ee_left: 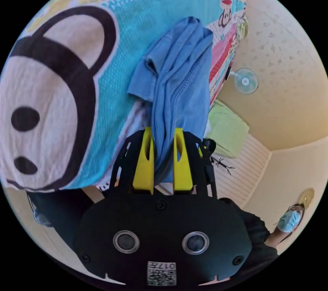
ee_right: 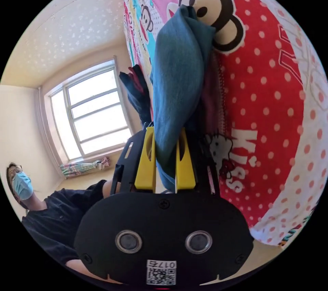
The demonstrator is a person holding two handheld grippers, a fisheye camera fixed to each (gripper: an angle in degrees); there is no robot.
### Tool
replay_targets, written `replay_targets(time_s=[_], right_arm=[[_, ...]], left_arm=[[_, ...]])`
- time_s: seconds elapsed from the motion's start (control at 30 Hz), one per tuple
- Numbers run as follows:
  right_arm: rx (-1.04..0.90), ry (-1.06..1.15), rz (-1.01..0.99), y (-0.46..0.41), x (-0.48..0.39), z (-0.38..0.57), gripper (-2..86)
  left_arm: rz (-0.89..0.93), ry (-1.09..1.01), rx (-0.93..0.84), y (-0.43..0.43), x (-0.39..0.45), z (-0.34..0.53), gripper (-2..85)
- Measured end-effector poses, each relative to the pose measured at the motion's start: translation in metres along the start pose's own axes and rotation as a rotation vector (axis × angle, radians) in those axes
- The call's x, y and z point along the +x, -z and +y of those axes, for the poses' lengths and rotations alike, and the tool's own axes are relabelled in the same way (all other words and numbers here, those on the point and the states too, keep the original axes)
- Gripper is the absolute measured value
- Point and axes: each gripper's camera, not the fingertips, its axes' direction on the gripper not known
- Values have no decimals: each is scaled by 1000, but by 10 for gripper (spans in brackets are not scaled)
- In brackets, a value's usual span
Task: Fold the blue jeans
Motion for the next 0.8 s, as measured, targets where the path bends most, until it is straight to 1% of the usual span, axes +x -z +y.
replay_targets(time_s=[0.07, 0.17, 0.27, 0.33, 0.43, 0.57, 0.63, 0.67, 0.7, 0.73, 0.77, 0.8], right_arm=[[-36, 34, -28, 25, -5, 21, 74], [-56, 114, -14, 80, -26, 52, 68], [-13, 191, 17, 139, -52, 68, 67], [39, 283, 64, 188, -78, 71, 68], [96, 390, 148, 248, -101, 70, 69], [202, 419, 185, 325, -92, 68, 73], [304, 340, 252, 370, -59, 68, 83], [328, 294, 284, 379, -45, 68, 88], [373, 172, 358, 396, -11, 71, 98], [399, 27, 424, 405, 29, 79, 104], [407, -54, 445, 408, 51, 86, 107], [415, -243, 446, 406, 101, 105, 100]], left_arm=[[-39, -47, -139, -5, 20, 27, 87], [-13, -108, -223, -8, 57, 53, 87], [12, -191, -238, -9, 110, 63, 86], [2, -254, -246, -14, 148, 63, 86], [-75, -385, -287, -34, 212, 61, 86], [-146, -530, -317, -73, 270, 66, 87], [-186, -507, -361, -94, 270, 64, 89], [-245, -458, -417, -108, 258, 61, 90], [-279, -436, -454, -115, 250, 60, 81], [-356, -397, -547, -126, 227, 57, 63], [-449, -363, -649, -131, 200, 58, 32], [-508, -335, -684, -128, 186, 58, 17]])
